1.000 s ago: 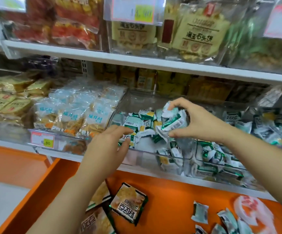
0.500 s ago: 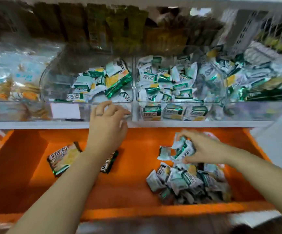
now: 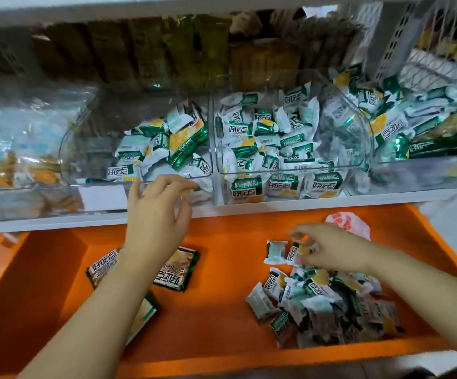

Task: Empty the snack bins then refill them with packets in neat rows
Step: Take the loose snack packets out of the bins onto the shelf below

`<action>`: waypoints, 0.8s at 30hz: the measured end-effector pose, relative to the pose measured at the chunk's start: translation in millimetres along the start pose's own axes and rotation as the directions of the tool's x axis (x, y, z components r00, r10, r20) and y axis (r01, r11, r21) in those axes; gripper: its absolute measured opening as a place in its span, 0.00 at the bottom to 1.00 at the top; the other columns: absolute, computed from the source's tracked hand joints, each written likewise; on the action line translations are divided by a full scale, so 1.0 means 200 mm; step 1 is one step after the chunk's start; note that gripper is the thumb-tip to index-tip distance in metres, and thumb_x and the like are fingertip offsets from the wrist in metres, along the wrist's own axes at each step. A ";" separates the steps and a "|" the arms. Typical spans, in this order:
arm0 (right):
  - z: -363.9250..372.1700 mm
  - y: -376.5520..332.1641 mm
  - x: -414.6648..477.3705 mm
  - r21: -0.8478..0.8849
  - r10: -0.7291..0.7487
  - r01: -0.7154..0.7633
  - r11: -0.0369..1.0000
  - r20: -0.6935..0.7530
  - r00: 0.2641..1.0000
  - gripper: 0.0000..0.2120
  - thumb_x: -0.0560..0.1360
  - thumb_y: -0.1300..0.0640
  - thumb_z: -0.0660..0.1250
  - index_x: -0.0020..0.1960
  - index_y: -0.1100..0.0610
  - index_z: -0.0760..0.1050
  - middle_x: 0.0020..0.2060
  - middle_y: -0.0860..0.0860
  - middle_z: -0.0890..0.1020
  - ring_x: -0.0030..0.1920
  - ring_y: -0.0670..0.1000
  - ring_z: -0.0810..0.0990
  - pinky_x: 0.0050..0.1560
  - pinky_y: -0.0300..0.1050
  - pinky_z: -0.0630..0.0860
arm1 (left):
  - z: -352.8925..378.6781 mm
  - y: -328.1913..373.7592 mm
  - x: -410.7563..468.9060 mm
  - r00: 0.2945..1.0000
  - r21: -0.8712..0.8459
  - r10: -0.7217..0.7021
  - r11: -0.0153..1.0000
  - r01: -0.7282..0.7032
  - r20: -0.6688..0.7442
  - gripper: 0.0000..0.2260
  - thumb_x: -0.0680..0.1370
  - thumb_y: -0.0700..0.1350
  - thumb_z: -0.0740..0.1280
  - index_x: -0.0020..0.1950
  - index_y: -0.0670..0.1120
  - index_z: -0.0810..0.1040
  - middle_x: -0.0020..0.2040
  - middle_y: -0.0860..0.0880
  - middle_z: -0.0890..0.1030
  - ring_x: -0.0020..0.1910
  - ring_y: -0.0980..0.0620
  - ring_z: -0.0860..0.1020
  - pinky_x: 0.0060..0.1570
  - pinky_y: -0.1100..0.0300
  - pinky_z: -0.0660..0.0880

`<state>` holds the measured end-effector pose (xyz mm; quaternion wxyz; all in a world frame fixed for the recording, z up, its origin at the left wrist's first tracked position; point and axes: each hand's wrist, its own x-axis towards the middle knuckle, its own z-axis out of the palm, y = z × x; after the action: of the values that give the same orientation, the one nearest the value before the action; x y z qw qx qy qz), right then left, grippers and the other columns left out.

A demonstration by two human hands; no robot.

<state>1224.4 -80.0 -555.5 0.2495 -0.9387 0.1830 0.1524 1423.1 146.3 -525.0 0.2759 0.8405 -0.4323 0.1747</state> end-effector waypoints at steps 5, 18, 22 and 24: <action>-0.37 -0.42 0.02 -0.041 -0.244 0.242 0.969 -0.259 0.934 0.16 0.73 0.47 0.69 0.60 0.43 0.74 0.51 0.38 0.78 0.49 0.38 0.77 0.52 0.38 0.76 | -0.11 -0.13 0.18 1.000 -0.041 0.007 0.999 -0.007 0.008 0.11 0.76 0.43 0.62 0.55 0.46 0.80 0.54 0.48 0.81 0.54 0.44 0.79 0.61 0.40 0.70; -0.72 -0.66 0.62 -0.215 -0.357 0.304 0.928 -0.283 0.890 0.18 0.80 0.46 0.56 0.69 0.42 0.70 0.74 0.42 0.62 0.73 0.45 0.61 0.72 0.46 0.59 | 0.05 -0.59 0.86 0.877 0.071 -0.119 0.993 0.097 0.466 0.30 0.76 0.51 0.69 0.75 0.55 0.61 0.70 0.42 0.67 0.69 0.41 0.64 0.69 0.48 0.64; -0.71 -0.63 0.65 -0.180 -0.384 0.343 0.922 -0.311 0.869 0.16 0.79 0.46 0.58 0.66 0.40 0.72 0.72 0.40 0.65 0.70 0.43 0.65 0.70 0.43 0.62 | 0.11 -0.59 0.98 0.776 0.172 -0.093 0.985 -0.020 0.623 0.44 0.70 0.58 0.74 0.77 0.62 0.49 0.74 0.42 0.58 0.72 0.37 0.58 0.70 0.45 0.62; -0.71 -0.62 0.66 -0.166 -0.389 0.354 0.920 -0.303 0.870 0.15 0.79 0.45 0.58 0.65 0.38 0.72 0.71 0.39 0.64 0.68 0.42 0.66 0.67 0.40 0.63 | 0.14 -0.61 1.02 0.728 0.229 -0.101 0.970 -0.079 0.678 0.50 0.66 0.59 0.76 0.76 0.65 0.44 0.77 0.43 0.52 0.74 0.35 0.56 0.71 0.42 0.61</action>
<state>1420.8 -89.1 -436.4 0.1904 -0.9801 0.0296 -0.0482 1639.7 58.7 -476.3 -0.0067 0.8752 -0.4737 -0.0980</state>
